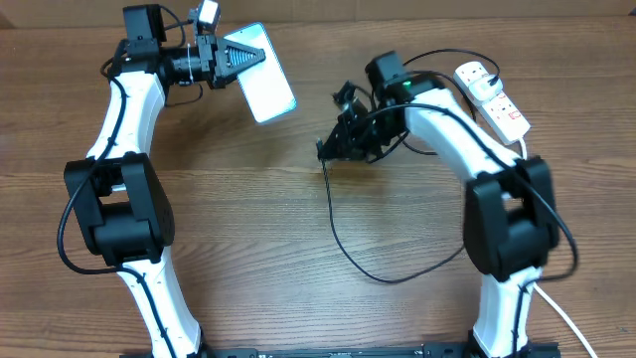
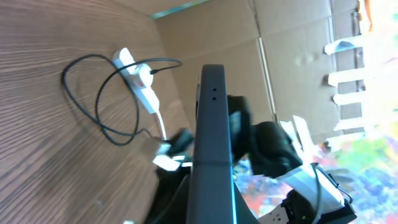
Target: Plug charger to phone and switch on socket
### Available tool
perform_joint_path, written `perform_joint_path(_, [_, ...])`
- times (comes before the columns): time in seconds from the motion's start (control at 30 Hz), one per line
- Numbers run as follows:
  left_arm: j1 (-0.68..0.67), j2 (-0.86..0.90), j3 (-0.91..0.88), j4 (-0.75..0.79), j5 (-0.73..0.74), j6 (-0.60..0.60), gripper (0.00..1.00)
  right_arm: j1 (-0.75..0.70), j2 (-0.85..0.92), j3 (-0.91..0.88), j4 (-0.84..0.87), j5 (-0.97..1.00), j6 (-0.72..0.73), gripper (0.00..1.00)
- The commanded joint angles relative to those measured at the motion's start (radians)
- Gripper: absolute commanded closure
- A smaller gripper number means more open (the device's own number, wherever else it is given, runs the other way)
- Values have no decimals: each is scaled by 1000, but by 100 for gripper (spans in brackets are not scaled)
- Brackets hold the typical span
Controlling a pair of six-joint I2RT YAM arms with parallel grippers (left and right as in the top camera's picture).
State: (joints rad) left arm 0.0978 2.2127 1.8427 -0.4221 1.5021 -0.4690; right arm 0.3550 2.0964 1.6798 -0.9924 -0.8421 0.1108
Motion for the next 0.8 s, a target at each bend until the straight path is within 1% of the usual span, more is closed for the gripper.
perform_joint_path(0.0, [-6, -10, 18, 44, 77, -135, 96, 1, -105, 3, 1, -101, -40, 96])
perform_joint_path(0.1, [-6, -10, 18, 47, 58, -222, 96, 11, -145, 3, 23, -44, -45, 96])
perform_joint_path(0.17, [-6, -10, 18, 54, 59, -277, 96, 20, -157, 3, 38, -23, -18, 96])
perform_joint_path(0.23, [-7, -10, 18, 54, 59, -292, 96, 31, -157, 3, 48, -25, 7, 96])
perform_joint_path(0.47, [-8, -9, 18, 58, 60, -294, 96, 84, -157, 3, 52, -76, 19, 96])
perform_joint_path(0.77, [-14, -9, 18, 57, 80, -278, 96, 127, -166, 20, 88, -80, 19, 96])
